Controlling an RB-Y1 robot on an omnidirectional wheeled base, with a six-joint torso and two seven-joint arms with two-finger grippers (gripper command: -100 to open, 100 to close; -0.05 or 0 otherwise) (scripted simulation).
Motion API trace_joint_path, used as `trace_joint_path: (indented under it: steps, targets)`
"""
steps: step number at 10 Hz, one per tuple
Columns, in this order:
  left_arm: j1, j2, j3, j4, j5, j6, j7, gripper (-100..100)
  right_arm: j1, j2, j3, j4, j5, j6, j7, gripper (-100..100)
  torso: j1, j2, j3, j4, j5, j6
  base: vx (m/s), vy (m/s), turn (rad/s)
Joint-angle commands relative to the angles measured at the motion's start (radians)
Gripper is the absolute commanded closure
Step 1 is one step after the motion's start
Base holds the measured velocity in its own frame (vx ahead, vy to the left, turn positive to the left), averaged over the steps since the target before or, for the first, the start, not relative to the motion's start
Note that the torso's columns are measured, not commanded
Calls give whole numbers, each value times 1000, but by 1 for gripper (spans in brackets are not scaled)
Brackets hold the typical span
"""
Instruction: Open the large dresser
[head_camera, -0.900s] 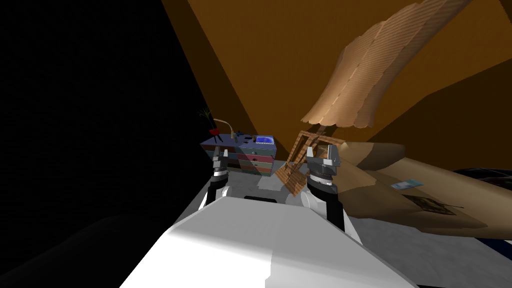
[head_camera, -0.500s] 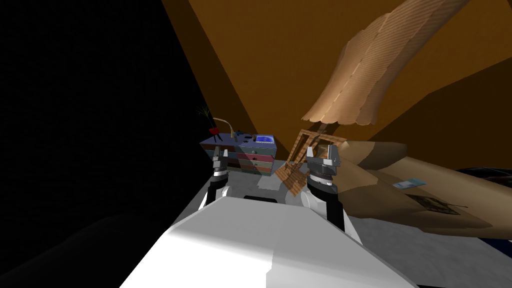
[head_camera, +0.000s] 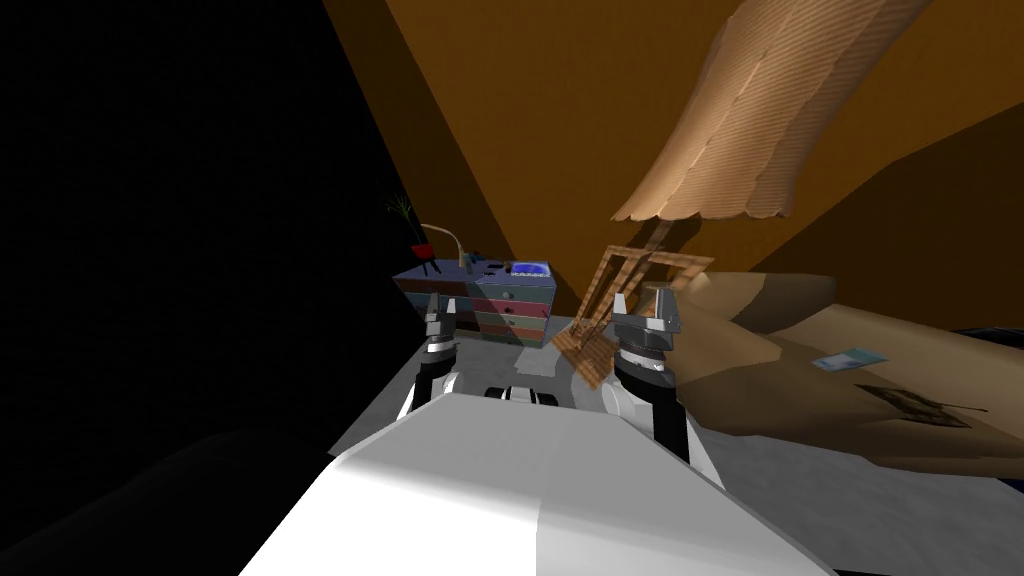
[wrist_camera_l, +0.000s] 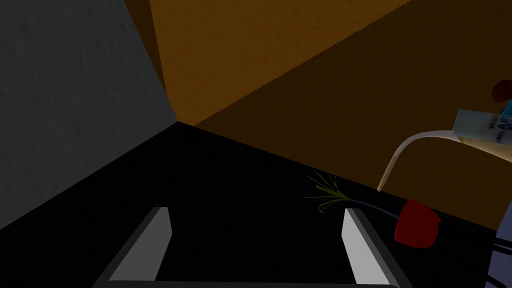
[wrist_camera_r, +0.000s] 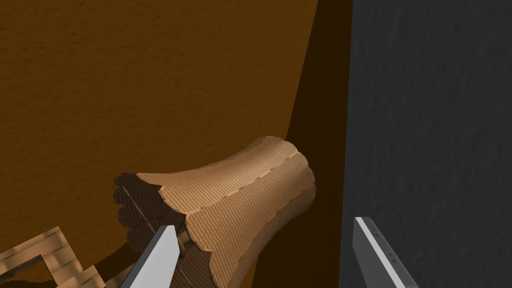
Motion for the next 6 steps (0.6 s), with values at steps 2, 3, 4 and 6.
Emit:
trace_joint_path:
  steps: [2, 3, 4, 6]
  targets:
    - [-5, 64, 1, 21, 0, -3, 1, -100, 0, 0, 0, 0, 0, 0, 0, 0, 0, 107, -217, 107, 0, 0, 26, -12, -2]
    - [-9, 90, 2, 35, 0, -5, 1, -100, 0, 0, 0, 0, 0, 0, 0, 0, 0, 116, -237, 116, 0, 0, 48, -17, -3]
    - [-13, 113, 3, 51, 0, -7, 2, -100, 0, 0, 0, 0, 0, 0, 0, 0, 0, 118, -242, 119, 0, 0, 61, -26, -3]
    - [-23, 150, 6, 91, 1, -11, 3, -100, 0, 0, 0, 0, 0, 0, 0, 0, -1, 119, -242, 120, 0, 0, 71, -32, -4]
